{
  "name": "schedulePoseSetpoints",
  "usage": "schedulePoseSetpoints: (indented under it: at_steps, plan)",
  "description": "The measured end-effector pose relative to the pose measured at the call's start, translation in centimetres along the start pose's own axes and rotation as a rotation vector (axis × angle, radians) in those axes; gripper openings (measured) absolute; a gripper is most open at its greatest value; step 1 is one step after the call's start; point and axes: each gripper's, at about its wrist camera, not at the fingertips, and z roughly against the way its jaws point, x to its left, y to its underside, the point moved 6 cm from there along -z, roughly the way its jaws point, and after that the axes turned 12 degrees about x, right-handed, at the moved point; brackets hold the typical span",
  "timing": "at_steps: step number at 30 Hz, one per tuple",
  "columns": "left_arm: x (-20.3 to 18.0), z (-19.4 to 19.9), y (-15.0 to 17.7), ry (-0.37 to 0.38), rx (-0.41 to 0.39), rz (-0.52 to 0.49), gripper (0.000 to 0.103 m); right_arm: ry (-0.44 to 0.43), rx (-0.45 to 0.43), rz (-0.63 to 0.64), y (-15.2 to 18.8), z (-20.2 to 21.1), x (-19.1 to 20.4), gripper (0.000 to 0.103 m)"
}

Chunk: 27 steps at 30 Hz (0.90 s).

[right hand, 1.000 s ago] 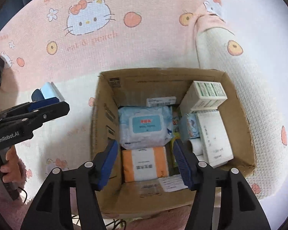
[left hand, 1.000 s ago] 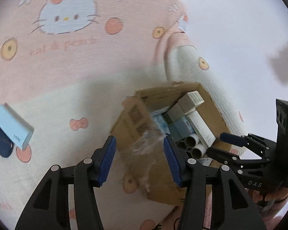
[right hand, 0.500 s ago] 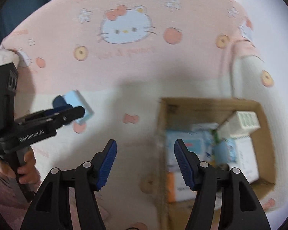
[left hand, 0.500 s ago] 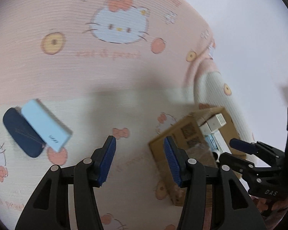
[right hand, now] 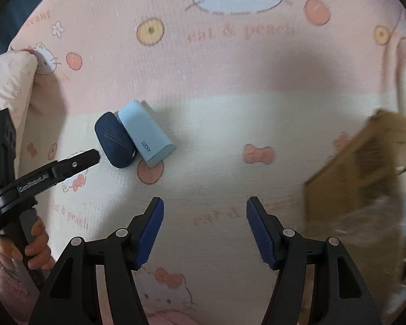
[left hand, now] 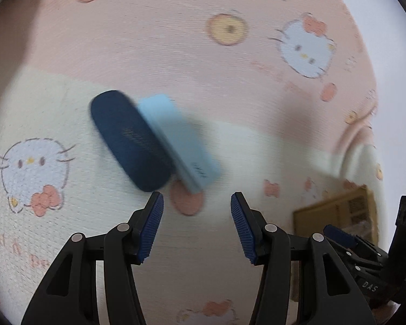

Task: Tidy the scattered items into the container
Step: 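Move both grippers to the light blue LUCKY case beside the denim pouch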

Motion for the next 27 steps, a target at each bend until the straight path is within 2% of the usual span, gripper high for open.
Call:
schedulePoseSetpoints:
  at_steps: [7,10,15,19,21,22,23,27]
  plan:
    - [4.5,-1.1,-2.0,0.019,-0.039,0.094,0.056,-0.069,-0.029,0.001,-1.8,-4.6,1.2,0.061]
    - [5.0,-1.7,-3.5,0.064,-0.067,0.110,0.056,-0.103,-0.012,-0.002,-2.7,-6.9,1.4,0.061]
    - [4.1,-2.6,-7.3,0.095,-0.091,0.079,0.056,-0.105,0.002,-0.025,-4.3,-10.1,1.1,0.061]
    - [3.4,-3.6,-10.0,0.057,-0.087,0.026,0.056,-0.102,-0.019,-0.076,-5.7,-11.6,0.1,0.061]
    - [3.4,-4.1,-11.3,0.034,-0.092,0.003,0.056,-0.091,-0.030,-0.073,-6.1,-11.9,-0.1,0.051]
    - [3.7,-4.1,-11.9,0.021,-0.100,-0.002,0.056,-0.079,-0.040,-0.062,-6.1,-12.1,0.0,0.027]
    - [3.8,-4.2,-12.3,0.015,-0.105,-0.006,0.055,-0.066,-0.035,-0.052,-6.2,-12.4,0.1,0.022]
    - [5.2,-5.3,-14.1,-0.011,-0.103,0.012,0.052,-0.110,0.019,-0.041,-6.0,-14.0,0.6,0.021]
